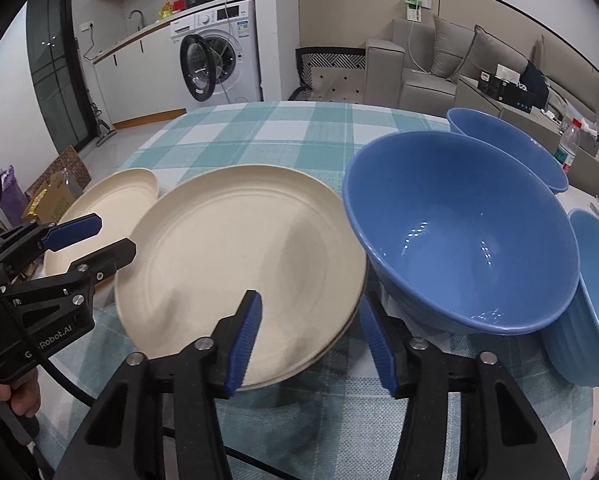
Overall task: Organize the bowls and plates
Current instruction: 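Open both grippers to release the stacked plate, then withdraw both open grippers from the plate stack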
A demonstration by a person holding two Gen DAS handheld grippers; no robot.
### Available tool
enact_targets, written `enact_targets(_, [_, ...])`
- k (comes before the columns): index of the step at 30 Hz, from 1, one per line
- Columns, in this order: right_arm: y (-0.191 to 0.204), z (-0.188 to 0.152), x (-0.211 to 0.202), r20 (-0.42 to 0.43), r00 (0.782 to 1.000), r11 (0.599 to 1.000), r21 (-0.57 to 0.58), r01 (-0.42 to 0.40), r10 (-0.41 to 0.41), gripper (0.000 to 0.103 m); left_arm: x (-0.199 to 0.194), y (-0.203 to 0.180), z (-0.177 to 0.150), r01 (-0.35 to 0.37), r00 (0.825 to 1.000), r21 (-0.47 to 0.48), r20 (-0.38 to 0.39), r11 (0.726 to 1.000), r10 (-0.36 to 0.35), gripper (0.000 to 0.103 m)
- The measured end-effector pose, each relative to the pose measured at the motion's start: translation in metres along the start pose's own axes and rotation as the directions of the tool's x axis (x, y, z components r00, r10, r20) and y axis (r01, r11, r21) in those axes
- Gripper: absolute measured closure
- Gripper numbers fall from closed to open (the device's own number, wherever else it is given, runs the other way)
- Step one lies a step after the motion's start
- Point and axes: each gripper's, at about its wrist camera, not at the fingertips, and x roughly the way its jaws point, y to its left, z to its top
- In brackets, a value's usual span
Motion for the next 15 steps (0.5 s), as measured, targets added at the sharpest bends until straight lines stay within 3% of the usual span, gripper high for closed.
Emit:
enact_targets(3, [0.007, 0.003, -0.009, 0.021, 1.0, 1.0, -0.024, -0.014, 0.015, 0.035, -0.007, 0.008, 0.001, 0.003, 1.0, -0.027, 0.007, 1.0, -0.003, 0.049])
enact_targets(5, [0.01, 0.005, -0.013, 0.033, 0.999, 0.999, -0.033, -0.015, 0.016, 0.023, -0.01, 0.014, 0.001, 0.001, 1.0, -0.048, 0.013, 0.999, 0.0, 0.049])
enact_targets(12, [0.021, 0.017, -0.029, 0.086, 0.994, 0.996, -0.056, -0.062, 0.067, 0.008, -0.023, 0.033, 0.0, -0.002, 0.999, -0.096, 0.04, 0.995, 0.006, 0.044])
enact_targets(15, [0.027, 0.023, -0.036, 0.111, 0.99, 0.994, -0.074, -0.08, 0.088, 0.001, -0.028, 0.042, -0.001, -0.005, 0.998, -0.125, 0.056, 0.992, 0.012, 0.022])
